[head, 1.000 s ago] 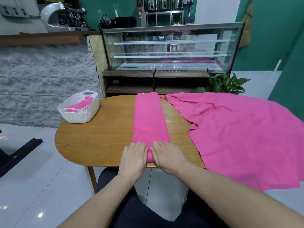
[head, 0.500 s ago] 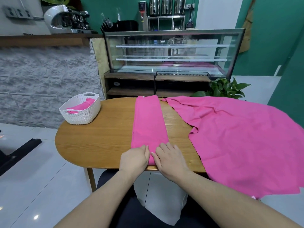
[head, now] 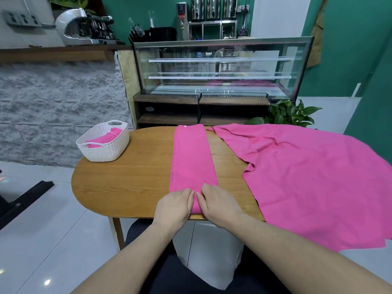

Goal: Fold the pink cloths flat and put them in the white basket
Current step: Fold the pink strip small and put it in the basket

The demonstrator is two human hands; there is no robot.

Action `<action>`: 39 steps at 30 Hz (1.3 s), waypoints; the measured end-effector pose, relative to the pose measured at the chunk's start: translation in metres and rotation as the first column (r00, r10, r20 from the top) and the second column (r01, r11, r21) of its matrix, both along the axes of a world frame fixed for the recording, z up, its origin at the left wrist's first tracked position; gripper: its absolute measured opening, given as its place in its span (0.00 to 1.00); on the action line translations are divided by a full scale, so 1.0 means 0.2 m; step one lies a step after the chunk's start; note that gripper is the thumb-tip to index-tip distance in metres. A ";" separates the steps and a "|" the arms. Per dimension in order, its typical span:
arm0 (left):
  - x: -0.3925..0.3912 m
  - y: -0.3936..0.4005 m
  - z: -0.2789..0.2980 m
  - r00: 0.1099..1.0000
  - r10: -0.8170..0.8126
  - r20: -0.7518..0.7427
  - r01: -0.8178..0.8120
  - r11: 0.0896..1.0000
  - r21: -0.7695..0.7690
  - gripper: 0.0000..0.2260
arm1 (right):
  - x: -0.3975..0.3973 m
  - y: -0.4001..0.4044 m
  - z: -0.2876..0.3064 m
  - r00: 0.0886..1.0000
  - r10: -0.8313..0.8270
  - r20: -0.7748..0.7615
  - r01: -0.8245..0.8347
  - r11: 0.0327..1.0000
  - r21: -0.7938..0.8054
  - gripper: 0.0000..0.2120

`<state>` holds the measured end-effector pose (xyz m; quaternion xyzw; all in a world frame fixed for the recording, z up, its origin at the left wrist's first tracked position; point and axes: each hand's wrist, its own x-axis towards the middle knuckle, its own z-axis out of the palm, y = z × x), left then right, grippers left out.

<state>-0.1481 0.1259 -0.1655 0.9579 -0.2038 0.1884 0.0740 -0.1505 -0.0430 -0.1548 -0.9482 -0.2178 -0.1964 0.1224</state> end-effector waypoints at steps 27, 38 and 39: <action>-0.01 -0.07 0.11 0.954 0.214 -0.211 -0.234 0.969 -0.075 0.19 | 0.00 -0.03 -0.05 0.986 -0.031 0.161 0.042 0.997 -0.064 0.14; -0.04 0.02 -0.04 0.974 0.040 0.225 -0.046 0.999 0.019 0.12 | 0.03 0.03 0.04 0.986 -0.063 -0.151 0.061 0.998 -0.022 0.17; -0.04 0.03 -0.05 0.971 0.008 0.238 -0.014 1.000 0.025 0.12 | 0.03 0.04 0.06 0.976 -0.096 -0.194 0.091 0.995 -0.034 0.18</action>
